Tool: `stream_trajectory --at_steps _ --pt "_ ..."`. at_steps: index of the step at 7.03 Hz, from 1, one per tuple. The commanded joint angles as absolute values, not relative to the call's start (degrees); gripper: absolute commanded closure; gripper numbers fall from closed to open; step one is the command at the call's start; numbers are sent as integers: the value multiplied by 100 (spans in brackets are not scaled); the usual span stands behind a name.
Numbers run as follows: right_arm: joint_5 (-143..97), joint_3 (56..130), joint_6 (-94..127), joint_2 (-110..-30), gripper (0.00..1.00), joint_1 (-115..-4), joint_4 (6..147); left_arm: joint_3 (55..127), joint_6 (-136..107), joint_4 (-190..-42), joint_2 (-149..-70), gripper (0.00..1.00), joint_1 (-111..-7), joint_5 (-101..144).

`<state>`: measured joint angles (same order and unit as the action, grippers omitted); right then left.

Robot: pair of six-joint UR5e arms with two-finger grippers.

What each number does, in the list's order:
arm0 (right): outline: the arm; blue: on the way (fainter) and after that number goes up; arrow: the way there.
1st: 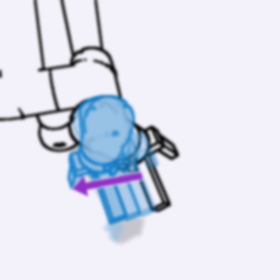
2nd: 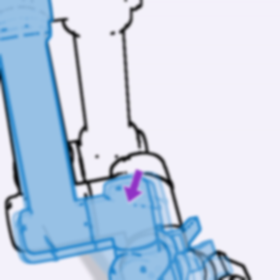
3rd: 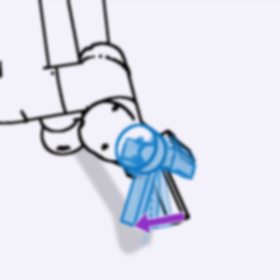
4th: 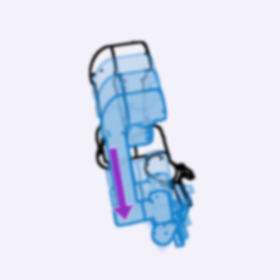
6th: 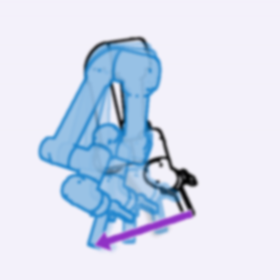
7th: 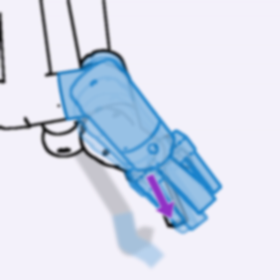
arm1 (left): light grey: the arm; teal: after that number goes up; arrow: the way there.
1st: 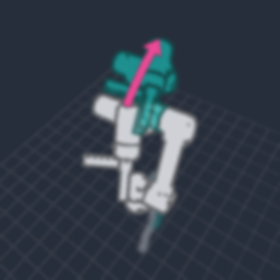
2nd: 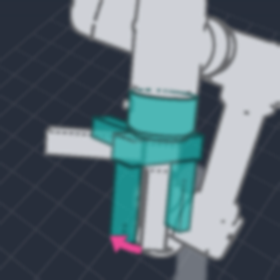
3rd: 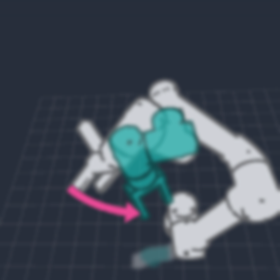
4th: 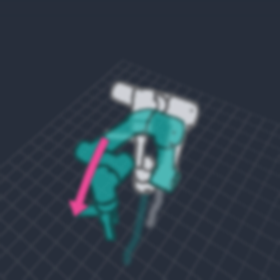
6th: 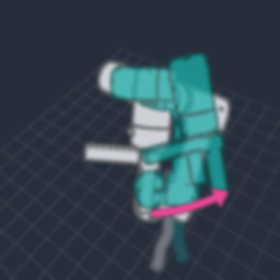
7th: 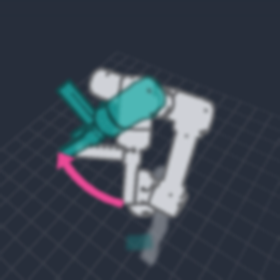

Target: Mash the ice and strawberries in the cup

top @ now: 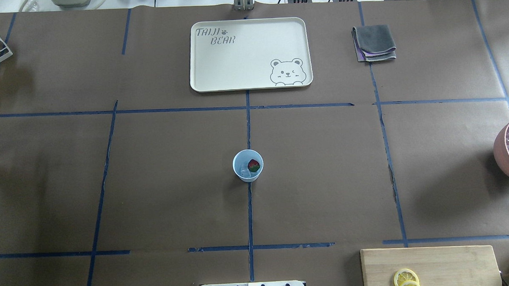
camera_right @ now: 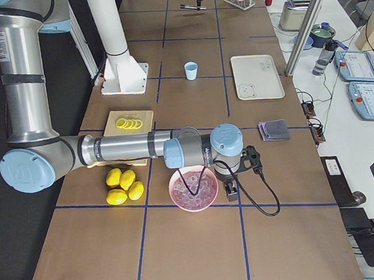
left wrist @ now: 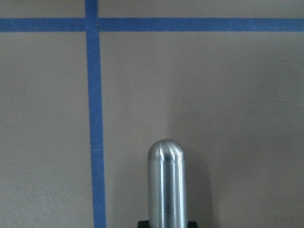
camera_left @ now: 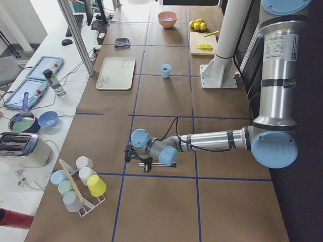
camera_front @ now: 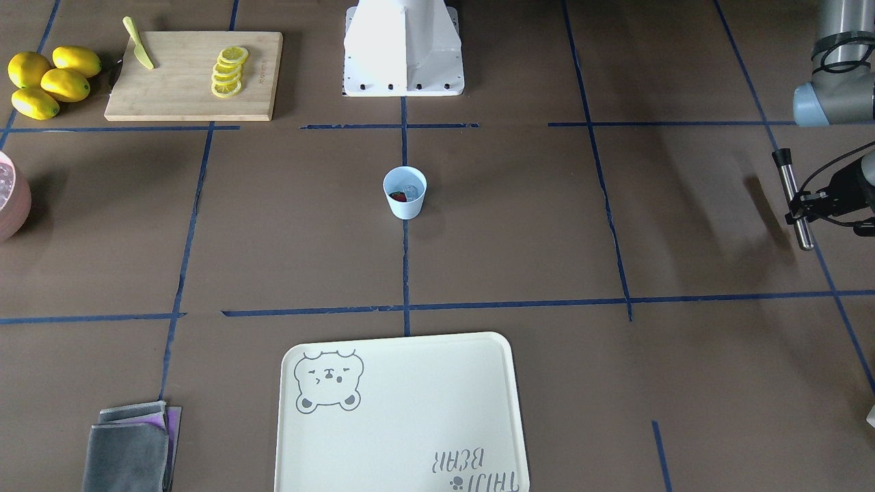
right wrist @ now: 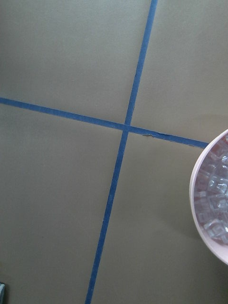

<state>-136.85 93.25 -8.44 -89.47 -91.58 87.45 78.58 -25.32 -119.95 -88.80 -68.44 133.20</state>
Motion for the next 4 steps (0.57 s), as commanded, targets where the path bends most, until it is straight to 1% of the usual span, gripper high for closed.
stream_trajectory --at_steps 1,4 --pt "-13685 9334 -852 -8947 0 -9158 8745 7761 -2259 -11997 -8912 100 -6847 13280" --pt "-13685 9334 -853 -8947 0 -9158 8745 7770 -2338 -11971 -8965 100 -6847 13289"
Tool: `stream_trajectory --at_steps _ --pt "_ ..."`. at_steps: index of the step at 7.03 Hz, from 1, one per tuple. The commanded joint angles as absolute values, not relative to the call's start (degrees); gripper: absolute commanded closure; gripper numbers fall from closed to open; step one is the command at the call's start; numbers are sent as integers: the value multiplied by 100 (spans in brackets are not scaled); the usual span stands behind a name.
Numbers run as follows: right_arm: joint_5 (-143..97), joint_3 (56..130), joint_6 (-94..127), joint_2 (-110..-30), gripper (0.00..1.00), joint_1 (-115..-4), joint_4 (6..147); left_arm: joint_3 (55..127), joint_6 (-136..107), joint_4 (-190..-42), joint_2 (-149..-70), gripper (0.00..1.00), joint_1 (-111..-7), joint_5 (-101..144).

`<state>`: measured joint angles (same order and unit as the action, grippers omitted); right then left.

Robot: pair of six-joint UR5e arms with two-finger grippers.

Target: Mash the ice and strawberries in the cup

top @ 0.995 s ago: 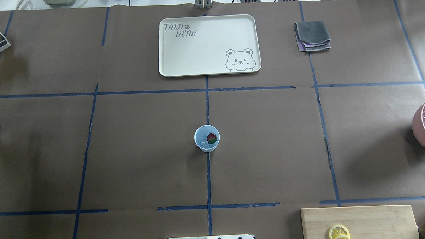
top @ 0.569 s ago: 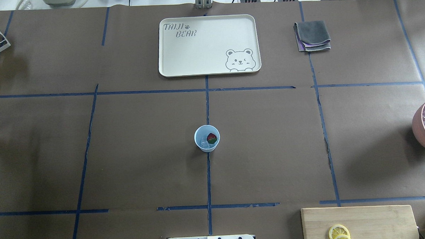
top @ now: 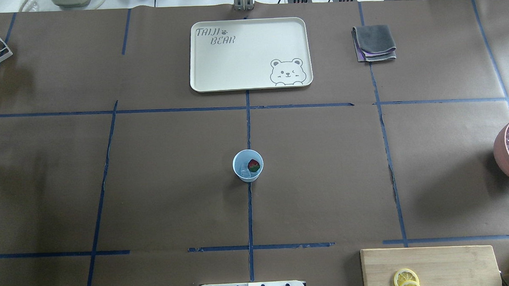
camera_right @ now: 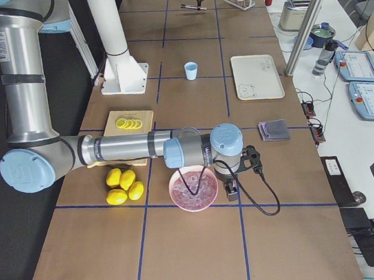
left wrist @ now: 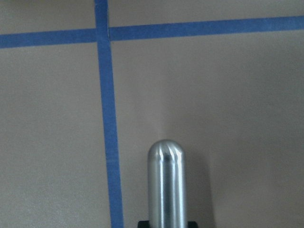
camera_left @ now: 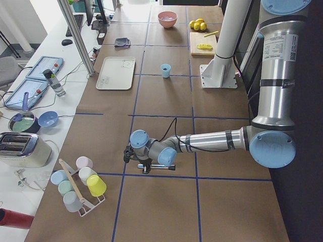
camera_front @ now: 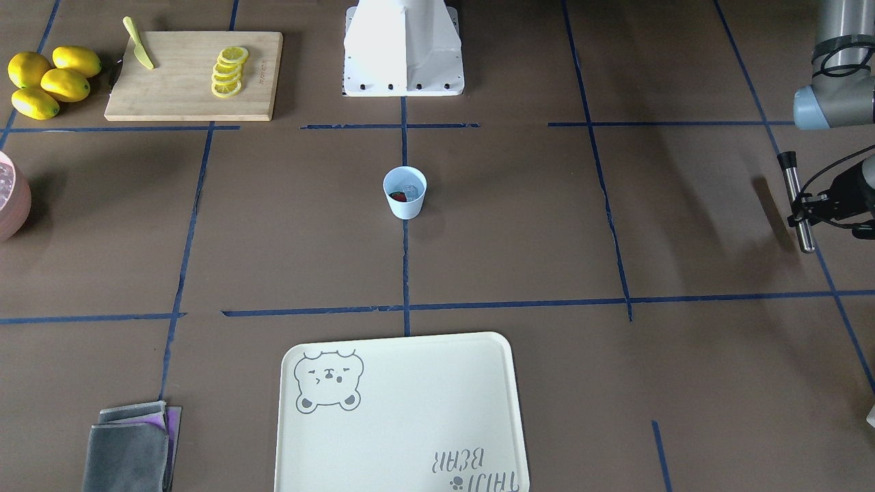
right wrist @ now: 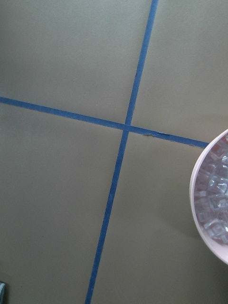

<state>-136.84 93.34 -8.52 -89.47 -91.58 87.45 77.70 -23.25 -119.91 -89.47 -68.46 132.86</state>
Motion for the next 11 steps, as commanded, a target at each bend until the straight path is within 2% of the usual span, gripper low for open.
stream_trajectory --at_steps 1,2,3,4,5,9,11 --pt "-13685 9343 -853 -8947 0 -9167 8745 7770 -2347 -11945 -9000 100 -6847 13298" --pt "-13685 9343 -853 -8947 0 -9167 8745 7770 -2355 -11944 -9000 100 -6847 13307" --pt "-13685 9343 -853 -8939 0 -9167 8745 7770 -2347 -11936 -9000 70 -6847 13324" --pt "-13685 9343 -853 -8938 0 -9167 8745 7770 -2329 -11996 -8983 14 -6855 13333" --pt "-13685 9343 -853 -8938 0 -9167 8745 7787 -2329 -12014 -8956 0 -6864 13342" --pt "-13676 9351 -826 -8947 0 -9167 8745 8023 -2259 -11727 -8974 0 -7117 13368" --pt "-13650 9413 -809 -8965 0 -9167 8745 8680 -1090 -10215 -9000 0 -7546 13491"
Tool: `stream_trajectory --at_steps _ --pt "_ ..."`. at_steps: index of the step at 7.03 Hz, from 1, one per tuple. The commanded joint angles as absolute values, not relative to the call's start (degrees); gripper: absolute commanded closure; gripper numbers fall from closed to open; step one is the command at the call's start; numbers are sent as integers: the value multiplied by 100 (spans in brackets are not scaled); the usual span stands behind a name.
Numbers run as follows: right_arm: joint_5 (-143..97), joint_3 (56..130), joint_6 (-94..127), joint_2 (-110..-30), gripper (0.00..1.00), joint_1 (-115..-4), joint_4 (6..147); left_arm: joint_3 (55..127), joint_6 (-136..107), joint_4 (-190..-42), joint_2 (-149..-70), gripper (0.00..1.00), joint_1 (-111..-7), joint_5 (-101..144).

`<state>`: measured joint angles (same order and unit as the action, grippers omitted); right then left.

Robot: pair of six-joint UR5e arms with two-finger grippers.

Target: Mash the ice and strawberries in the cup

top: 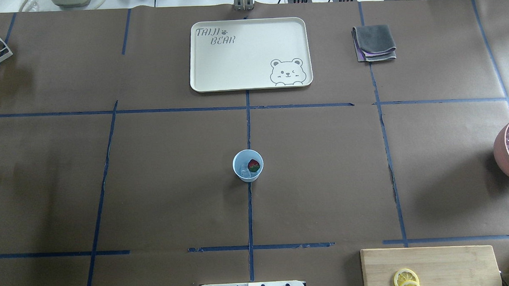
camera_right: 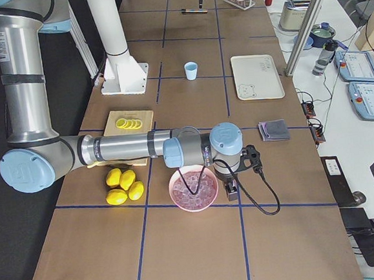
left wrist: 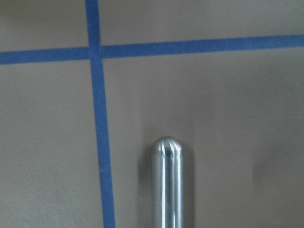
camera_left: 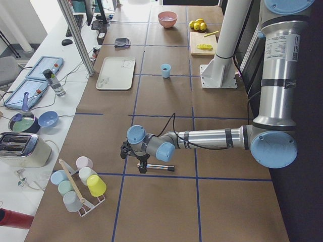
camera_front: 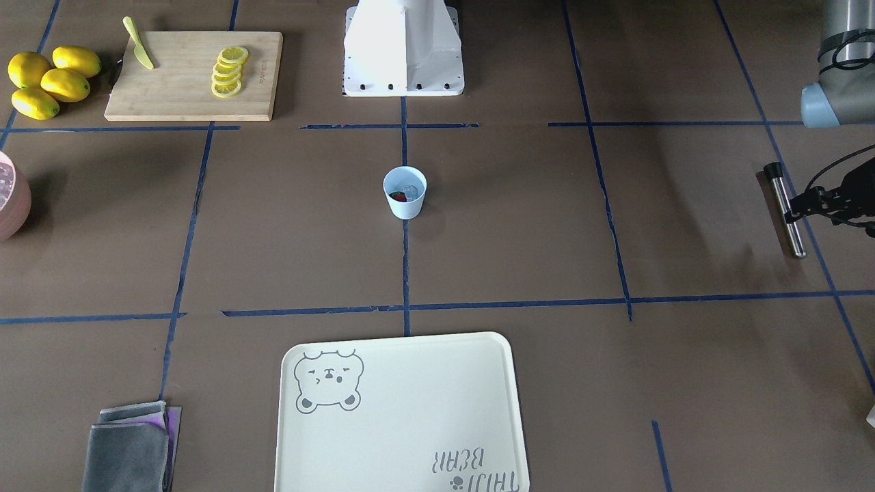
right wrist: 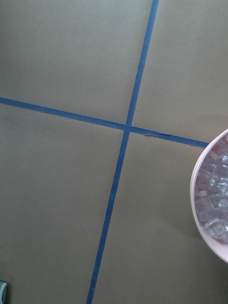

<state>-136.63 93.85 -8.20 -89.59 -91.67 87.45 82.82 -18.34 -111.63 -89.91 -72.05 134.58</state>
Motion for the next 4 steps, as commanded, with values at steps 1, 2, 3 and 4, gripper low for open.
stream_trajectory --at_steps 1,2,3,4 --pt "-13641 9413 -809 -8965 0 -9167 8754 8962 -124 -9212 -9104 0 -8072 13483" --pt "-13641 9413 -809 -8965 0 -9167 8754 9000 712 -8611 -9175 0 -8564 13482" --pt "-13641 9413 -800 -8965 0 -9167 8754 9000 990 -8431 -9176 0 -8883 13482" --pt "-13641 9413 -800 -9008 0 -9167 8754 8974 1019 -8420 -9115 0 -9155 13535"
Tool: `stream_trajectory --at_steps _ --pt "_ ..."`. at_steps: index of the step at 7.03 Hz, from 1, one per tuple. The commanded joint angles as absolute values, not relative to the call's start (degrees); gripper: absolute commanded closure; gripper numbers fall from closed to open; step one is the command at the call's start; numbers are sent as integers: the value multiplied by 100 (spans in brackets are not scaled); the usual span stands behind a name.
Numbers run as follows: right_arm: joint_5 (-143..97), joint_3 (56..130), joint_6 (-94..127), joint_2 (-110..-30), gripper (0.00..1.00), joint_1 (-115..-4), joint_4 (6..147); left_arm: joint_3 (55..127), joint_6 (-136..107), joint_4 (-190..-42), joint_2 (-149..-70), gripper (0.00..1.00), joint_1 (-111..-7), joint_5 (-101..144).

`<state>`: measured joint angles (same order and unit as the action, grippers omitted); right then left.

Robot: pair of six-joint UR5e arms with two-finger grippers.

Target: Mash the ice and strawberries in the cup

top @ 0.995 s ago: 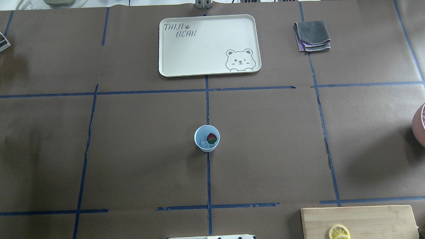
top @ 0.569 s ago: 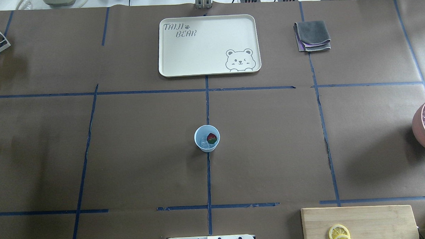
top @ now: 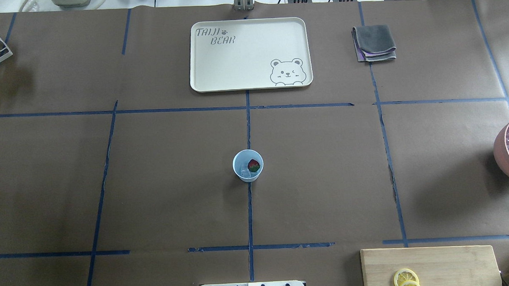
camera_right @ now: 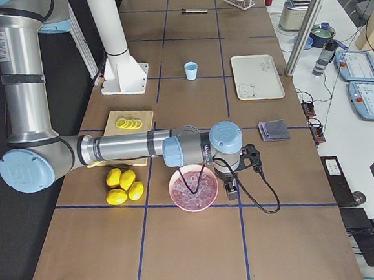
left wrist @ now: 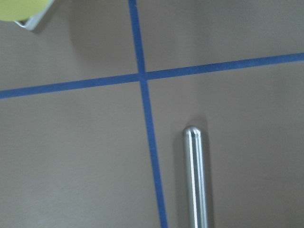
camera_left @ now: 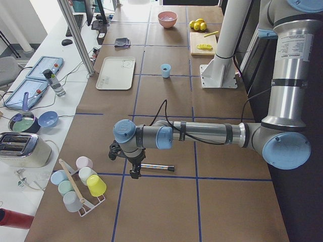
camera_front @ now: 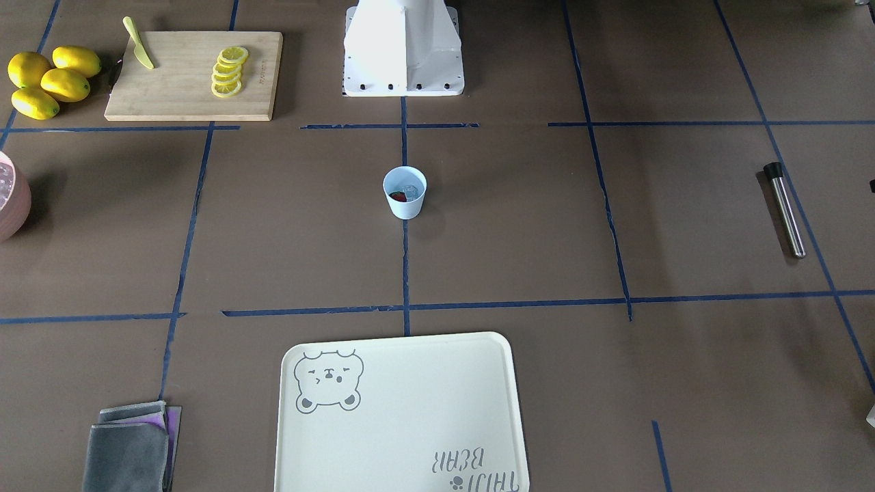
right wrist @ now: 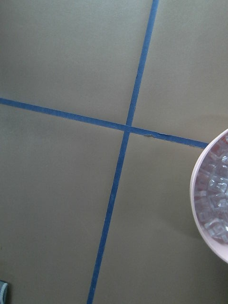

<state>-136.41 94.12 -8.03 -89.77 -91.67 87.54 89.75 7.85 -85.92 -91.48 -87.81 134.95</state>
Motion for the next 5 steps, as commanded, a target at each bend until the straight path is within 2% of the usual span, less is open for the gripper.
stream_trajectory --at_steps 1,5 --pt "-13649 9413 -791 -9017 0 -9167 8763 8982 1011 -8411 -9079 0 -9176 13526" --pt "-13720 9387 -773 -9114 0 -9176 8798 8982 958 -8420 -8921 0 -9185 13535"
